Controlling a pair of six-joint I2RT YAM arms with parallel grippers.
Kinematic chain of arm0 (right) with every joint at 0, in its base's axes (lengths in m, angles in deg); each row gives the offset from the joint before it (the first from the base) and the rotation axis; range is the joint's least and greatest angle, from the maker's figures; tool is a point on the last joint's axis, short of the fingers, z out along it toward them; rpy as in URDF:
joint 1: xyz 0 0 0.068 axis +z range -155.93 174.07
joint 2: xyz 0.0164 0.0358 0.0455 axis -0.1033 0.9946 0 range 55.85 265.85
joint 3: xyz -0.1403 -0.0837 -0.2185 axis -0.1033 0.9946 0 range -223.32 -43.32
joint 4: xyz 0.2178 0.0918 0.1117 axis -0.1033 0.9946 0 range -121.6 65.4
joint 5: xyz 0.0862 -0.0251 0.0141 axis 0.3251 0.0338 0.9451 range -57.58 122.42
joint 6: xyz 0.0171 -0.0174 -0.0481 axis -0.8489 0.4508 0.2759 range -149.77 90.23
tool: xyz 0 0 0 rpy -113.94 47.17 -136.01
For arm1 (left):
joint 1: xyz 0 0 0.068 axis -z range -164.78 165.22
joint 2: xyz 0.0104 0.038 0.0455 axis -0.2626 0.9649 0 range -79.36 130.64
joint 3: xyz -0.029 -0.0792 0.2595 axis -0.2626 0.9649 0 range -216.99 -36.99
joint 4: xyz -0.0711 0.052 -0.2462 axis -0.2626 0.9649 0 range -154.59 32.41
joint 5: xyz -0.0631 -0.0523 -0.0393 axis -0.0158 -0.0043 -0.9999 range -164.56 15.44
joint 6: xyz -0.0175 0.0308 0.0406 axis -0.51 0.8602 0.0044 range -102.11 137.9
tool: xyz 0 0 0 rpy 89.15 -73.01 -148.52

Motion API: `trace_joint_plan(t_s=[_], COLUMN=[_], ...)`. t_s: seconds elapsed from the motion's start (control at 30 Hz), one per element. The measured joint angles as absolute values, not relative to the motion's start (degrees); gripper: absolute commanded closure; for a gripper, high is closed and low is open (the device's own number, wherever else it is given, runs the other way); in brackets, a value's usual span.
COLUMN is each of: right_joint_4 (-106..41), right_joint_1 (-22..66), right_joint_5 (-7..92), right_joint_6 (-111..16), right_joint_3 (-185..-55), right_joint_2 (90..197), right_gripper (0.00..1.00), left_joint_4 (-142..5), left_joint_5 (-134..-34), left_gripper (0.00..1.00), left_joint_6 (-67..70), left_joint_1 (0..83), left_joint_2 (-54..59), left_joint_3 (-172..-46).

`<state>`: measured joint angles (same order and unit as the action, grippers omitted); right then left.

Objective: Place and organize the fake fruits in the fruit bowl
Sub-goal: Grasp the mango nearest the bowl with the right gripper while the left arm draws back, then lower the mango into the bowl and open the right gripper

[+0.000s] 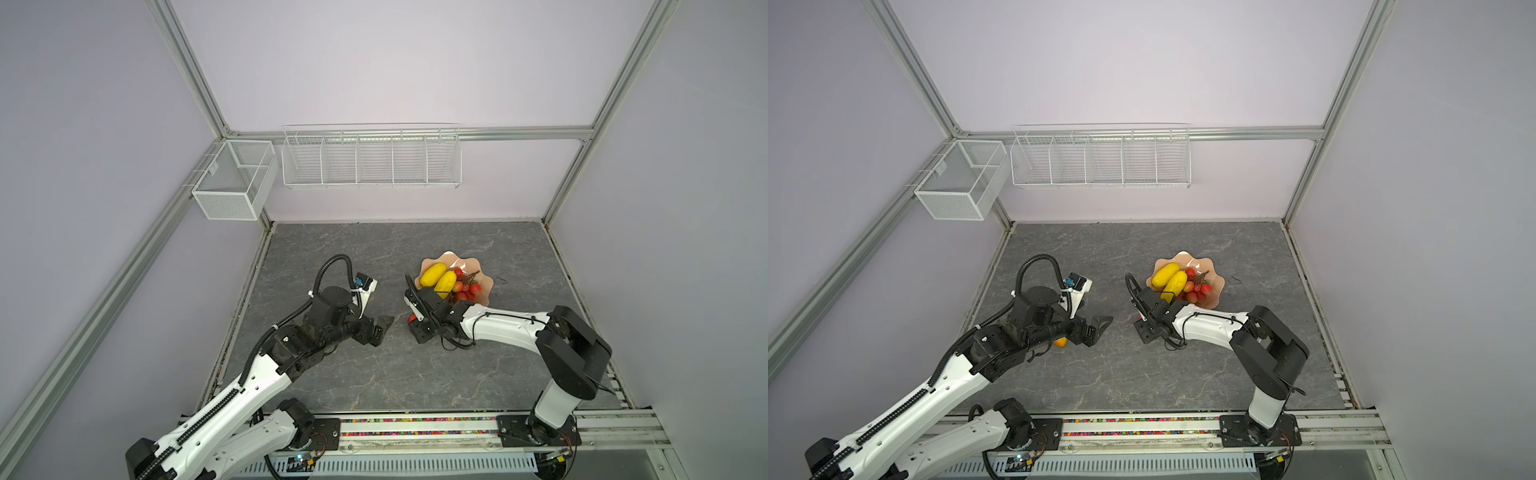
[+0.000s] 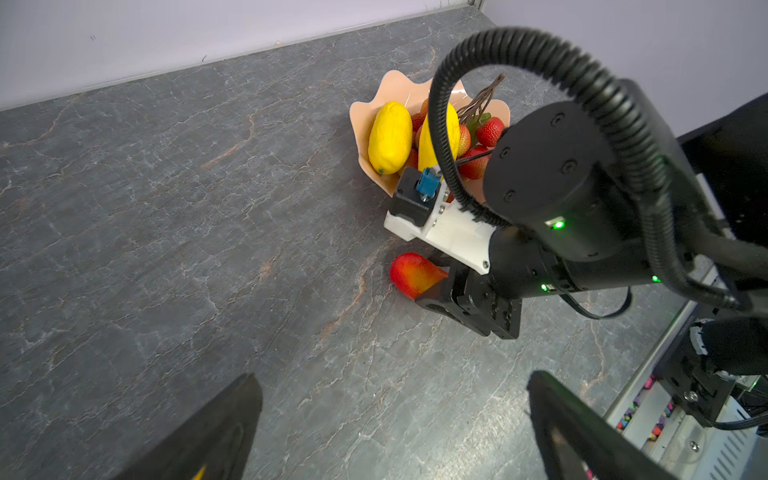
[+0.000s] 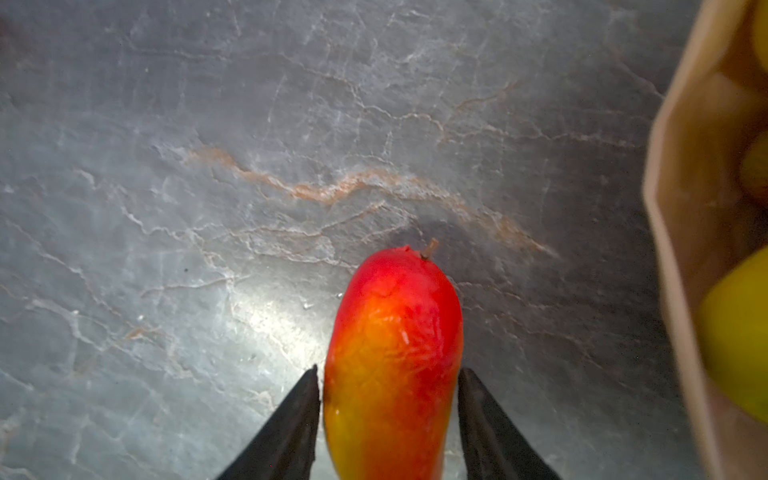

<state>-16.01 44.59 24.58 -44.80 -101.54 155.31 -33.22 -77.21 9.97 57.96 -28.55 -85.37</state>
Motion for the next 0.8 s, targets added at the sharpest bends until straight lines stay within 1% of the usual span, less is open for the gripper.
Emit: trace_joint_plan(t_s=[0.1, 0.27, 0.43, 0.53, 0.6, 0.8], right_joint_4=[-16.01, -16.05, -14.61, -13.82, -12.95, -10.78], right_joint_1=[44.59, 44.59, 43.72, 40.85, 38.06, 29.64], right_joint_5=[24.45, 24.80, 25.70, 26.16, 26.09, 25.41], right_joint_6=[-44.62, -43.84, -42.15, -41.08, -40.36, -38.48], right_joint_3=[-101.61, -100.67, -99.75, -99.75, -99.73, -97.41], right_joint_2=[155.31, 153.14, 142.78, 135.90, 133.17, 131.53], right_gripper=[0.61, 0.62, 0.62, 0.61, 0.61, 0.61], left_joint_4=[-33.41, -33.89, -34.77, -35.69, -36.32, -37.63], left_joint_5=[-77.19, -77.19, -77.19, -77.45, -77.48, -74.94], left_gripper=[0.01, 0.01, 0.01, 0.01, 0.01, 0.01], left_joint_6=[9.97, 9.97, 9.99, 9.97, 9.80, 8.40], left_joint_1=[57.90, 57.70, 57.59, 57.59, 57.59, 57.59], left_joint_2=[-28.55, -28.57, -28.44, -27.54, -26.65, -24.11], left_joint_3=[-85.35, -85.35, -85.37, -85.35, -85.35, -85.37])
